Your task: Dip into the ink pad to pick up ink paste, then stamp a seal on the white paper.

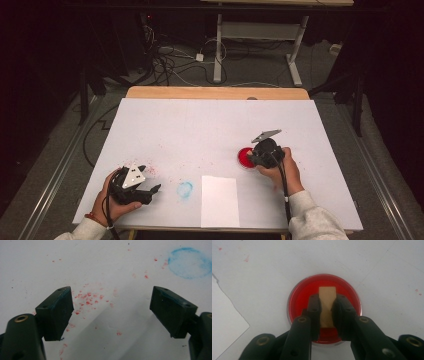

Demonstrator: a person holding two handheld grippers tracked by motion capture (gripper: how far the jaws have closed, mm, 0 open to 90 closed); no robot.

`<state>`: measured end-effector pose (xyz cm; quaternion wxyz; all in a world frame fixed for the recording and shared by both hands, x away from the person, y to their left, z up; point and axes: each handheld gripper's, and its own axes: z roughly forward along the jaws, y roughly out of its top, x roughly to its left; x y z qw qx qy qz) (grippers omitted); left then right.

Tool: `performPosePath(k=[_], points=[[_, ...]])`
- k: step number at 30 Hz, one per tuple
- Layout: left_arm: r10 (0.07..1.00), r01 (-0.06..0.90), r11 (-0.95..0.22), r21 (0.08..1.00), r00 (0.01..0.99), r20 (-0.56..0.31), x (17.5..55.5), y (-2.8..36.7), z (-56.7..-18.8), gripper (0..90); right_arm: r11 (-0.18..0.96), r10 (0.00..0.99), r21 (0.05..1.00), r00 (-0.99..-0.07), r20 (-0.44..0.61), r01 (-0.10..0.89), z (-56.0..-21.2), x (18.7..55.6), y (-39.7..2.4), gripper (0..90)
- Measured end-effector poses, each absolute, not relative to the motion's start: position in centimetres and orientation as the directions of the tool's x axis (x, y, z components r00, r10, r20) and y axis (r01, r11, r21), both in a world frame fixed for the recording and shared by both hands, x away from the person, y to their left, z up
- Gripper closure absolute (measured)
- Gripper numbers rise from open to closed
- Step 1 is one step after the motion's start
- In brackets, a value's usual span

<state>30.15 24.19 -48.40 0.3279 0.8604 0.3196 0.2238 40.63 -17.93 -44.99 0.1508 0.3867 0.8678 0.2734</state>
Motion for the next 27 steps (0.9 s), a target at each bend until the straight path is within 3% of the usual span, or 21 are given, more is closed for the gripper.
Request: performPosePath(k=[7, 27], points=[[0.704, 0.414, -0.574, 0.707, 0.69, 0.167, 30.3, 24.7, -48.5, 18.2, 0.524, 0.75, 0.677, -0.656, -0.079, 0.517, -42.2, 39.8, -18.5, 76.2], [0.703, 0.416, -0.578, 0.702, 0.69, 0.17, 30.3, 24.6, -48.6, 18.2, 0.491, 0.727, 0.768, -0.68, -0.101, 0.411, -38.1, 37.5, -19.3, 76.1]])
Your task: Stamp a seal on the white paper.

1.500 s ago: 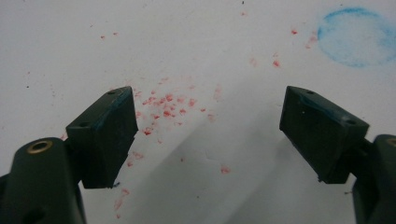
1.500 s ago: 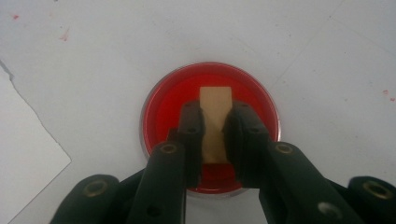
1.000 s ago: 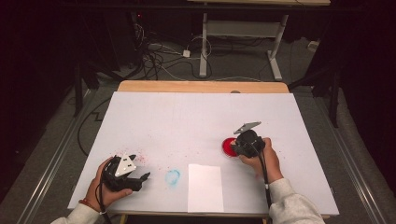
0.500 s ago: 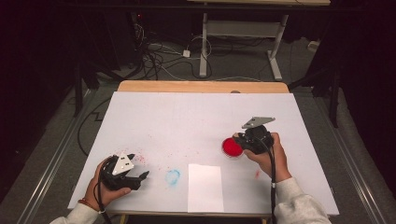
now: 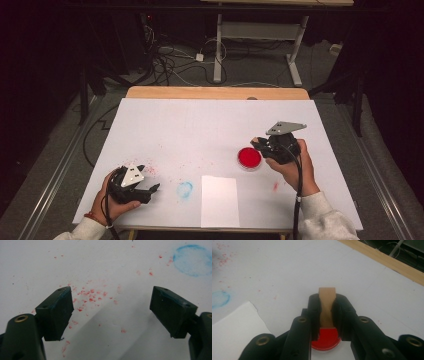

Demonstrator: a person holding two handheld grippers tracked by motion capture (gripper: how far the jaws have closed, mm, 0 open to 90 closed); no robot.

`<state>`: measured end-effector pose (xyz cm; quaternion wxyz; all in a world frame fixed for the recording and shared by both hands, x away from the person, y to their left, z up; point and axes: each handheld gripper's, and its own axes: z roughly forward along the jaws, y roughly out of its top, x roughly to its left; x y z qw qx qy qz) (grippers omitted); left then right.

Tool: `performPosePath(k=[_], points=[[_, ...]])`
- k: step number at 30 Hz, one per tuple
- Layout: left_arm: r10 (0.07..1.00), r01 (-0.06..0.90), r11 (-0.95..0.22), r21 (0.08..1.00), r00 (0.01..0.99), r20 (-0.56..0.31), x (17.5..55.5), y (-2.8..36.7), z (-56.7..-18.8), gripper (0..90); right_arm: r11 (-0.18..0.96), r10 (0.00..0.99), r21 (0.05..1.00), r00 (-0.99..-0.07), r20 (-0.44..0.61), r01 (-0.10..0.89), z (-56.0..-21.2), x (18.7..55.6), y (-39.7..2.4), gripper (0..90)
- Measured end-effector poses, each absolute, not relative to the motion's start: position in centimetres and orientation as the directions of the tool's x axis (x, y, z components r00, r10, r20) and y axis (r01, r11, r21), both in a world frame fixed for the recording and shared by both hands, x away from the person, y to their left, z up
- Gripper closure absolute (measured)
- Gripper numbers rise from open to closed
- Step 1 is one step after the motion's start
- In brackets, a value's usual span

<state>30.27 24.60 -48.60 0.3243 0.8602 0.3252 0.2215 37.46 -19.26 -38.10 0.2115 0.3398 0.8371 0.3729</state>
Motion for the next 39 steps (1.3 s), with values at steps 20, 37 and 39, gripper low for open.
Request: performPosePath(k=[20, 37, 39], points=[[0.696, 0.4, -0.591, 0.7, 0.692, 0.192, 29.9, 24.3, -48.3, 18.2, 0.549, 0.609, 0.787, -0.78, -0.147, 0.28, -36.5, 33.1, -16.4, 76.2], [0.694, 0.399, -0.597, 0.696, 0.692, 0.198, 29.9, 24.2, -48.3, 18.2, 0.652, 0.48, 0.719, -0.865, -0.145, 0.241, -41.1, 30.1, -12.5, 76.2], [0.693, 0.399, -0.598, 0.695, 0.693, 0.198, 29.9, 24.2, -48.3, 18.3, 0.664, 0.468, 0.708, -0.872, -0.144, 0.239, -41.8, 29.9, -12.1, 76.2]])
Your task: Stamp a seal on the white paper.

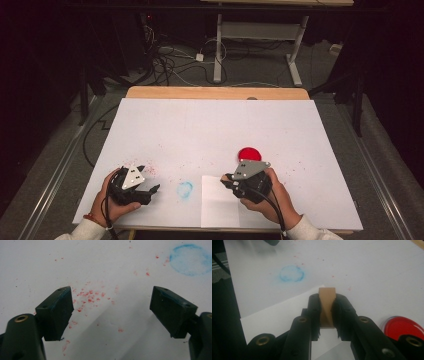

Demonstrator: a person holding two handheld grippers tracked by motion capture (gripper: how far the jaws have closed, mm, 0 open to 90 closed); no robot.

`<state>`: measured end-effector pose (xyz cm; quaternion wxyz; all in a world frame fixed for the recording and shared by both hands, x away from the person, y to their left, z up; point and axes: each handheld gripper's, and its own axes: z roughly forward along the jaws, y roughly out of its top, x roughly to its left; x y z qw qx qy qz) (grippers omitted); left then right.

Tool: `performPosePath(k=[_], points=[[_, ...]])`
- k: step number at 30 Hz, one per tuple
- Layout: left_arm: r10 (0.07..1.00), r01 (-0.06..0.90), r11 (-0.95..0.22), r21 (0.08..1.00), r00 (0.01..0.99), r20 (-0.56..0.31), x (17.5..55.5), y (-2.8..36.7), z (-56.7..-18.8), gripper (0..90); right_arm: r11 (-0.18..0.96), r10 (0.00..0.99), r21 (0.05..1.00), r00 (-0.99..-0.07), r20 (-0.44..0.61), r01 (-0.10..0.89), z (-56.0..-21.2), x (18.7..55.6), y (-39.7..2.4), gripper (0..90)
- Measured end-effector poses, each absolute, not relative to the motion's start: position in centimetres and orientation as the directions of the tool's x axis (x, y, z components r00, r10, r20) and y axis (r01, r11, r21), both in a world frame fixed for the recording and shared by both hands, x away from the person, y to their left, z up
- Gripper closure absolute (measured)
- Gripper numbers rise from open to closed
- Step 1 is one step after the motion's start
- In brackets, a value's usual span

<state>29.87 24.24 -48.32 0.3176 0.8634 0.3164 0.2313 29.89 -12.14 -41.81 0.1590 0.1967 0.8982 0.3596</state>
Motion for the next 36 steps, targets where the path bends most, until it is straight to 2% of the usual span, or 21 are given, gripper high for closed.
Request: performPosePath(k=[23, 36], points=[[0.689, 0.399, -0.602, 0.691, 0.697, 0.198, 29.8, 24.2, -48.4, 18.2, 0.771, 0.395, 0.586, -0.909, -0.136, 0.247, -46.7, 29.7, -9.9, 76.3], [0.686, 0.397, -0.607, 0.688, 0.699, 0.202, 29.8, 24.1, -48.4, 18.2, 0.77, 0.405, 0.575, -0.908, -0.106, 0.277, -46.8, 30.0, -10.0, 76.4]])
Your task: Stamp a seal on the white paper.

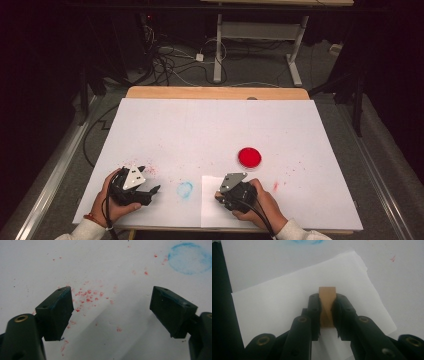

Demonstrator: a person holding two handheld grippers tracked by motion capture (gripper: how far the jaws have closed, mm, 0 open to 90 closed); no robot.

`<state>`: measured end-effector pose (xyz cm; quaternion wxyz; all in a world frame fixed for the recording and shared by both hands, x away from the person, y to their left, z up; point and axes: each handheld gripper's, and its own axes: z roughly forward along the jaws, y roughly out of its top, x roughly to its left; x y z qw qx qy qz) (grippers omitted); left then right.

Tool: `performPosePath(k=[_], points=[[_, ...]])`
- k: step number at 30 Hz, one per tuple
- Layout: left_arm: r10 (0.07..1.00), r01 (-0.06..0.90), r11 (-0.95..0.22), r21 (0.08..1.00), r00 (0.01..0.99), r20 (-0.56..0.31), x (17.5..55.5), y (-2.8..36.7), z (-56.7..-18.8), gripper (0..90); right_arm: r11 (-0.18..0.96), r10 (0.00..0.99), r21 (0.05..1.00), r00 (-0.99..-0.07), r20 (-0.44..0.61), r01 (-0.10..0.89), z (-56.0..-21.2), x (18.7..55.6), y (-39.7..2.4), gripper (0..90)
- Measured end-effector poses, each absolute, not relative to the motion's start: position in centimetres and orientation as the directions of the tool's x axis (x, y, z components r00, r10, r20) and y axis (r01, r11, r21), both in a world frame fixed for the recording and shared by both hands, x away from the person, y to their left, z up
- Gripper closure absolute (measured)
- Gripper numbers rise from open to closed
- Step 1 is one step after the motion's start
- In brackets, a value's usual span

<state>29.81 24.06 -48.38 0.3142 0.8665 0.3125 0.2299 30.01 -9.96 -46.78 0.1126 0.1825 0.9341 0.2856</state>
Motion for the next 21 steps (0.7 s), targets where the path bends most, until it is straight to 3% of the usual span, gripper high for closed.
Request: performPosePath(k=[21], points=[[0.684, 0.398, -0.609, 0.686, 0.701, 0.201, 29.83, 24.0, -48.4, 18.2, 0.755, 0.409, 0.587, -0.91, -0.073, 0.292, -46.98, 30.34, -10.21, 76.3]])
